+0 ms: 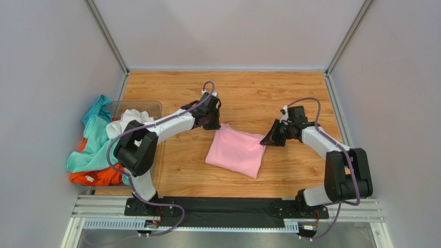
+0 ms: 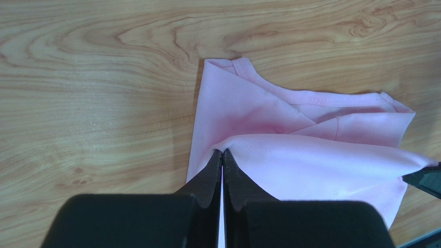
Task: Fold and stack the t-shirts
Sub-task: Fold the tshirt
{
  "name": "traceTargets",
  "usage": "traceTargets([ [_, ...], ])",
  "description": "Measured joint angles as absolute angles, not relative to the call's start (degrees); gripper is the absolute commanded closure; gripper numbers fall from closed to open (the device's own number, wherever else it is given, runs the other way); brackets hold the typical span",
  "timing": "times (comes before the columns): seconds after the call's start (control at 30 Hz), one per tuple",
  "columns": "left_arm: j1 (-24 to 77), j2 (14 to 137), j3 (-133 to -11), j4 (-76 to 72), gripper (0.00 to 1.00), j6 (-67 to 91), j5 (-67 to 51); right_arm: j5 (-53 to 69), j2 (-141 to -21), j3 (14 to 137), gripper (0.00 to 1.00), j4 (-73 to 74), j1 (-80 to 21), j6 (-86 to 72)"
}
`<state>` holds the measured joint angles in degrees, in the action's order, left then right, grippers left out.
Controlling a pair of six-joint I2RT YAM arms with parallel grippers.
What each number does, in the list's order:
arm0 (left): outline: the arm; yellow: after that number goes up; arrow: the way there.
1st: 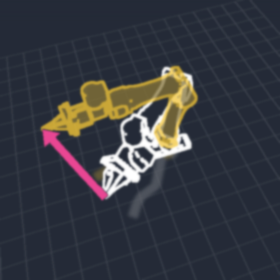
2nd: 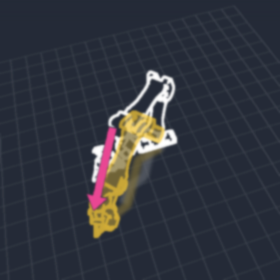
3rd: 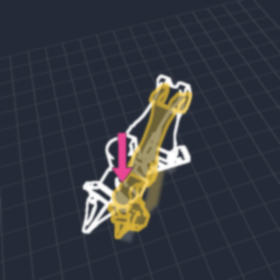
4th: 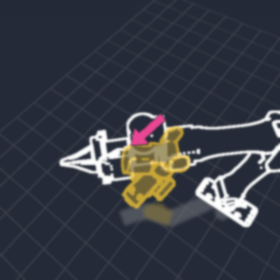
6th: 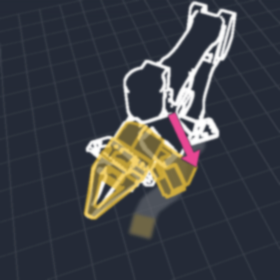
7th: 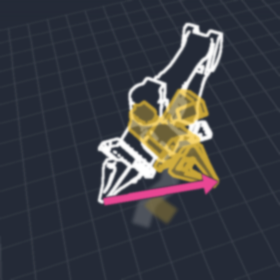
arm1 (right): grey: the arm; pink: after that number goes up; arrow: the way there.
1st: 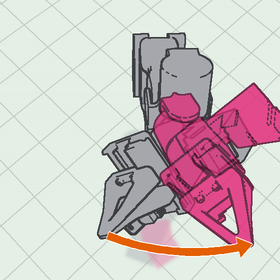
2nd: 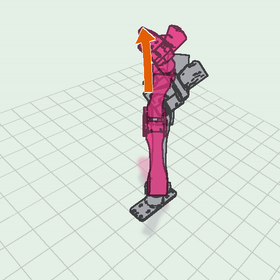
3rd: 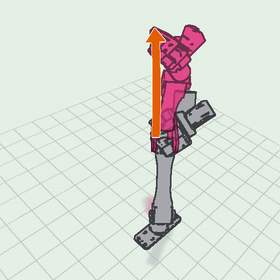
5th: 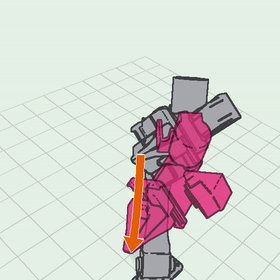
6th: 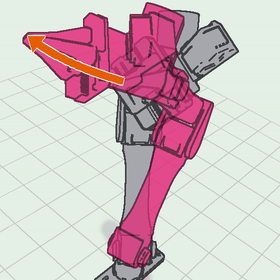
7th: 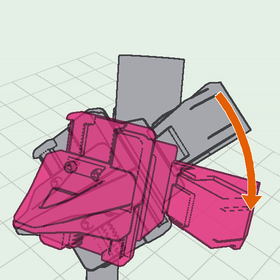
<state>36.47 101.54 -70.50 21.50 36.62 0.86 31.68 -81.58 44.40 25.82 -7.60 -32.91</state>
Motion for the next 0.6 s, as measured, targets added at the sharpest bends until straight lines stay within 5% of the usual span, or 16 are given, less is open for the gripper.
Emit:
traceTargets([
  [0.13, 36.1, 103.4, -71.4, 20.8, 1.0, 36.4, 0.7, 31.3, -86.3, 45.3, 0.9, 24.1, -7.2, -33.0],
  [0.2, 35.9, 104.0, -72.0, 20.8, 0.86, 36.1, 0.7, 30.9, -87.9, 46.2, 0.81, 23.6, -7.0, -33.0],
  [0.23, 35.9, 104.4, -72.5, 20.9, 0.72, 35.8, 0.7, 30.7, -88.6, 46.9, 0.69, 23.5, -6.8, -32.9],
  [0.33, 35.9, 105.2, -74.1, 21.3, 0.48, 35.2, 0.6, 30.5, -89.1, 48.6, 0.61, 23.1, -6.2, -32.6],
  [0.43, 35.8, 104.8, -74.7, 21.5, 0.01, 34.9, 0.6, 30.9, -88.7, 50.9, 0.44, 23.3, -6.0, -31.8],
  [0.5, 35.8, 104.1, -74.6, 21.9, 0.0, 35.2, 0.5, 31.2, -87.5, 51.8, 0.27, 24.0, -6.0, -30.9],
  [0.53, 35.8, 103.5, -74.5, 22.0, 0.0, 35.4, 0.4, 31.5, -86.6, 51.9, 0.0, 24.3, -6.0, -30.3],
  [0.6, 35.8, 101.4, -73.6, 22.0, 0.0, 35.5, -0.1, 32.0, -83.1, 51.7, 0.0, 26.1, -6.0, -29.2],
])
